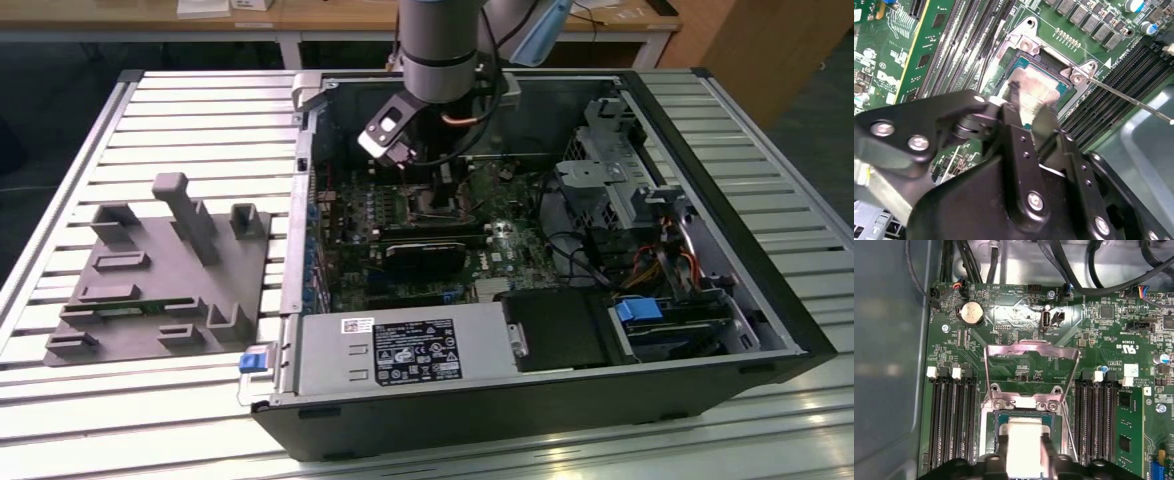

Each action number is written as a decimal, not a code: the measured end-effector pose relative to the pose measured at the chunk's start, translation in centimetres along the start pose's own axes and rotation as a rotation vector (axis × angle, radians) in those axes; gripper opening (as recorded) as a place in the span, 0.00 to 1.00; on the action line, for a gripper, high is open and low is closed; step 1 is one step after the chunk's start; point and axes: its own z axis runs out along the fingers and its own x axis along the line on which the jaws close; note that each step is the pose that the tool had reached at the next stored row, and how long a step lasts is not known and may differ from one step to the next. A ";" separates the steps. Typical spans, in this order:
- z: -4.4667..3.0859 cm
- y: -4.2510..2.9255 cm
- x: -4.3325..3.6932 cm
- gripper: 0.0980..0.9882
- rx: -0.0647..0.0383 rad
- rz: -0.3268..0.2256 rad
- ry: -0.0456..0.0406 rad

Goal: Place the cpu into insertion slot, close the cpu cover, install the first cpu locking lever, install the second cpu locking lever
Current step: 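Place the cpu into insertion slot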

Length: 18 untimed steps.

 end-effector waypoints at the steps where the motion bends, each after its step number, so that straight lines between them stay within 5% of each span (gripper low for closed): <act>1: -0.01 0.06 -0.01 0.29 0.002 0.000 -0.0001; 8: -0.27 0.14 -0.02 0.02 0.005 0.001 -0.0002; 18: -0.47 0.16 -0.02 0.02 0.004 0.001 0.0001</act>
